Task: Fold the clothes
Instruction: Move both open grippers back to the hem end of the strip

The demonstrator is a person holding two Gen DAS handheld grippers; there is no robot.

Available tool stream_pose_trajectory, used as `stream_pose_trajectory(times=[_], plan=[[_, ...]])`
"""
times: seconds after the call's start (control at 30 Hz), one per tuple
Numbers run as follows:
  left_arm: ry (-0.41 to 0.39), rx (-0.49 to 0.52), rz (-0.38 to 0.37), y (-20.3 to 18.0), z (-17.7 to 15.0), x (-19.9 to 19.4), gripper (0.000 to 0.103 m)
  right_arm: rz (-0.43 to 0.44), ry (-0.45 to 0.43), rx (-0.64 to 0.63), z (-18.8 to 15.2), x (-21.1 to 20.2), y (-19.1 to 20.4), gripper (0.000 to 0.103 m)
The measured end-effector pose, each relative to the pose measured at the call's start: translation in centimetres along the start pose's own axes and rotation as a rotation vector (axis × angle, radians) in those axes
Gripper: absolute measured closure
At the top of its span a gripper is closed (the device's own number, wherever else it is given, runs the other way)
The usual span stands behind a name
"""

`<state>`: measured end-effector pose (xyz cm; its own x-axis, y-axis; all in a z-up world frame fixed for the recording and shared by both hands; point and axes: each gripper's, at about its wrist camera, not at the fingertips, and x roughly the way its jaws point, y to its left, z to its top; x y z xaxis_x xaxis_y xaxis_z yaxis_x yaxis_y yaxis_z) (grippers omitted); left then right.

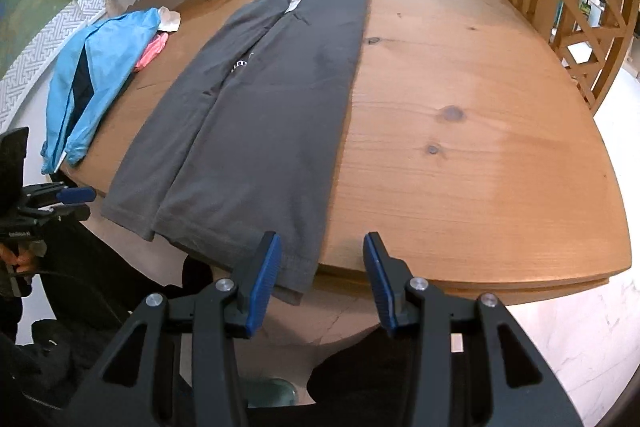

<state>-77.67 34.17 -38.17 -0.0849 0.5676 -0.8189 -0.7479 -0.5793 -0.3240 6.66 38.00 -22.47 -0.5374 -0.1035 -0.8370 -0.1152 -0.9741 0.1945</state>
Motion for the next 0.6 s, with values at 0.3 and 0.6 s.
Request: stream_pose_trajectory(times=[0.3, 0.6], plan=[[-0.026, 0.097, 0.001, -3.6, 1.2, 0.2, 0.06, -0.028, -0.027, -0.191, -1.1, -1.1, 4.3, 0.06], [0.033, 0.236, 0.001, -6.2, 3.5, 3.4, 0.06, -0.068, 0.009, -0.242, -1.2, 0.1, 5.6, 0.06]])
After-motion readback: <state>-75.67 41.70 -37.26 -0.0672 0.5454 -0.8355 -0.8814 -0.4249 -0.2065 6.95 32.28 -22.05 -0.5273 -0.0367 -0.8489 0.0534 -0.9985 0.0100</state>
